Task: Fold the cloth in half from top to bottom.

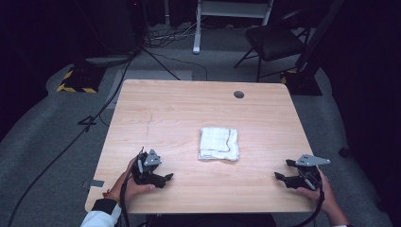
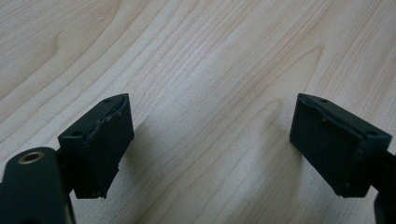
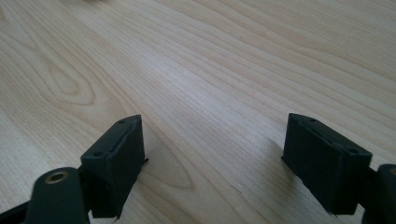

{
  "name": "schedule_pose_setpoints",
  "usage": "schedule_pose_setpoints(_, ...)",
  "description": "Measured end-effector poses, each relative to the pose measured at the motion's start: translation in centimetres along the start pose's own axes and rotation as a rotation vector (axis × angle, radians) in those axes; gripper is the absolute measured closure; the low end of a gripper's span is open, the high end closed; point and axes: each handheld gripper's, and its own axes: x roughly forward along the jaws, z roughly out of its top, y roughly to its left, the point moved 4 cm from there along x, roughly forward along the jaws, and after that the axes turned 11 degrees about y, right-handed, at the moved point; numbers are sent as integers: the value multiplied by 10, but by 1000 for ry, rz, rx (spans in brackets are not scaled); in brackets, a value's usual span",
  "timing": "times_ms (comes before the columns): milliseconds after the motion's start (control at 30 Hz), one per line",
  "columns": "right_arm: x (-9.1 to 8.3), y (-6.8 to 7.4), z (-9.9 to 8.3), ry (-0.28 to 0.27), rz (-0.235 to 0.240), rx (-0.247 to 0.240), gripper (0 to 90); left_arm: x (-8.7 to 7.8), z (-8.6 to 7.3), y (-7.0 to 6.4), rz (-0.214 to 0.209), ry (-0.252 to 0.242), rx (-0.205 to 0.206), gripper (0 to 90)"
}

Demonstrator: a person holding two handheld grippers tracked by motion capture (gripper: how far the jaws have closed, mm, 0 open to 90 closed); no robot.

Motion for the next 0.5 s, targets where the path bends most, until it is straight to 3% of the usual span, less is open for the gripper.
schedule_pose_setpoints(500,0,0,0,1,0,2,207,0,1,0,-2,0,5,136)
